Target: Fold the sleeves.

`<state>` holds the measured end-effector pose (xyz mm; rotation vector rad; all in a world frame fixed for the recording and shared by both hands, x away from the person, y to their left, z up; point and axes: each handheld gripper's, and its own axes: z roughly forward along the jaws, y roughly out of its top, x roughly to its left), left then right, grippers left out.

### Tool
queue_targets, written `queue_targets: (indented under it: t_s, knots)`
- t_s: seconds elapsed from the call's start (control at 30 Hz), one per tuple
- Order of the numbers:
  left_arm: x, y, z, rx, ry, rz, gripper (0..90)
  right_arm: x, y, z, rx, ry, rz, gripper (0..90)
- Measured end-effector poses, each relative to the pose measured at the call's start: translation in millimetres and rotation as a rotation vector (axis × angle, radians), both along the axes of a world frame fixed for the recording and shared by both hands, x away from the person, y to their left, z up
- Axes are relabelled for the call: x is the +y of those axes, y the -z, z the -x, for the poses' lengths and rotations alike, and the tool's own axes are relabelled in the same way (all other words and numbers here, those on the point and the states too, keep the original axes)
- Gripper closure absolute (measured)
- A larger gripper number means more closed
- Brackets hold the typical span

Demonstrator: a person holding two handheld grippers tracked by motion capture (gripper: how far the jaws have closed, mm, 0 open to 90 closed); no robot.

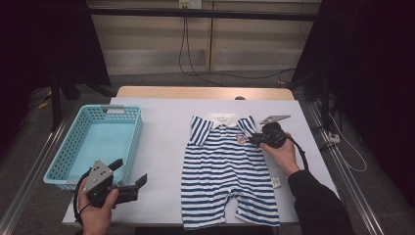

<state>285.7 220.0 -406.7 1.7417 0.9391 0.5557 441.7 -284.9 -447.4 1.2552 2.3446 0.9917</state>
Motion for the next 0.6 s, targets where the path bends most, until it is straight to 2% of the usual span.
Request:
queue_targets:
  t_s: [0.1,0.2,0.33,0.6]
  knots:
    - [0.3,0.1,0.0,0.001,0.001,-0.002,3.3,2.1,3.5,-0.1,0.015,-0.010,0.011,73.0]
    - [0.1,0.1,0.3,0.000,0.000,0.002,3.3,3.0,3.2,0.0,0.015,-0.017,0.028,77.9]
    - [-0.2,-1.1,0.2,-0.004,-0.007,0.010,3.3,4.1,2.4,-0.4,0.019,-0.015,0.050,89.7]
    - [-1.6,-0.9,-0.2,-0.005,-0.001,0.008,3.3,5.9,3.3,-1.4,0.014,0.004,-0.022,90.0]
